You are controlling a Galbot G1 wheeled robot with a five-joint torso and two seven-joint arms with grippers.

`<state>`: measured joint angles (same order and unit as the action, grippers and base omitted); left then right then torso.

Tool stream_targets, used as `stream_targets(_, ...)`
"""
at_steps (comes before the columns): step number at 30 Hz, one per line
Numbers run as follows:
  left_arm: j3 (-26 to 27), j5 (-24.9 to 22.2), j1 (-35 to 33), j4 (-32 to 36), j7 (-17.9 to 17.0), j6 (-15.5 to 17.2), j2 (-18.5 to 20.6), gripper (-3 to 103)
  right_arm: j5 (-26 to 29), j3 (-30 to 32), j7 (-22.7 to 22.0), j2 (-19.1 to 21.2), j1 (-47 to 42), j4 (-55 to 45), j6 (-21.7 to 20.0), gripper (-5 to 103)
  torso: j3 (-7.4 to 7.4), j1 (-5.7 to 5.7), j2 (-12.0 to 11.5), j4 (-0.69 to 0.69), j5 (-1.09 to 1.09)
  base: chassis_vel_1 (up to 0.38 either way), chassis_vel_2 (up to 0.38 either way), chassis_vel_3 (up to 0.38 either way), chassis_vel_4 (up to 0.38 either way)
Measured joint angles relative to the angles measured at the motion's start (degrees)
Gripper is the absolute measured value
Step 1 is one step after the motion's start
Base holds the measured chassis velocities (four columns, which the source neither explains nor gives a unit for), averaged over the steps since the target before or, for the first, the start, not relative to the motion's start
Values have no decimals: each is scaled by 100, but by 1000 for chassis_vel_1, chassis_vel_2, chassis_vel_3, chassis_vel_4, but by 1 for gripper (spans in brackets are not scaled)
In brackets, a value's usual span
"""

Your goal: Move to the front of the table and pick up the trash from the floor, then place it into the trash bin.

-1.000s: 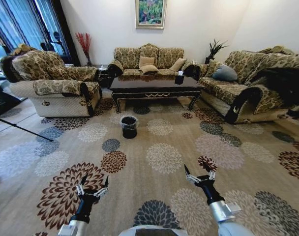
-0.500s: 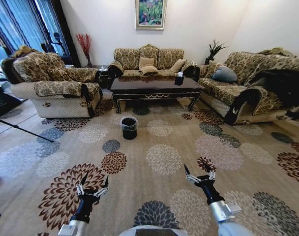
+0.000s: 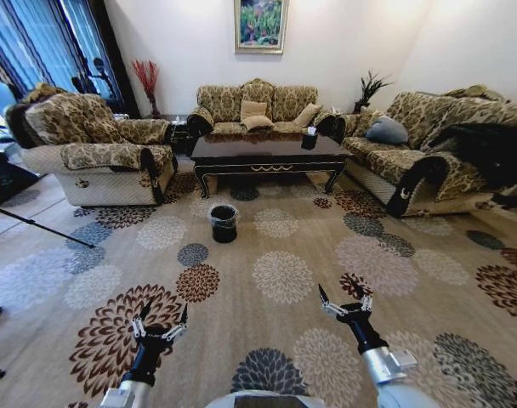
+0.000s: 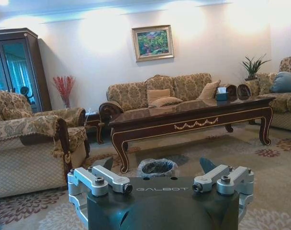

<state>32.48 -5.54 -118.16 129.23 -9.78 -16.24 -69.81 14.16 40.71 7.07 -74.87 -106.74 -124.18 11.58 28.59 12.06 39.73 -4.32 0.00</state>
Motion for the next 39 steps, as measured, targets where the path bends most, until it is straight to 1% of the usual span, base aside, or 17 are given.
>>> stream_targets(9,0,0,0,0,0,0,0,100,0,0,0,0,0,0,0,100,116,87,203,0,0,0,0,0,0)
stream_targets(14,0,0,0,0,0,1,0,100,0,0,0,0,0,0,0,100,202,150,353,0,0,0,0,0,0)
stream_targets(15,0,0,0,0,0,1,0,100,0,0,0,0,0,0,0,100,202,150,353,0,0,0,0,0,0)
stream_targets(18,0,0,0,0,0,0,0,100,0,0,0,0,0,0,0,100,255,196,454,0,0,0,0,0,0)
stream_targets(23,0,0,0,0,0,0,0,100,0,0,0,0,0,0,0,100,298,232,532,0,0,0,0,0,0)
stream_targets(28,0,0,0,0,0,0,0,100,0,0,0,0,0,0,0,100,401,309,714,0,0,0,0,0,0)
stream_targets(29,0,0,0,0,0,0,0,100,0,0,0,0,0,0,0,100,401,309,714,0,0,0,0,0,0)
stream_targets(39,0,0,0,0,0,0,0,100,0,0,0,0,0,0,0,100,548,421,972,0,0,0,0,0,0)
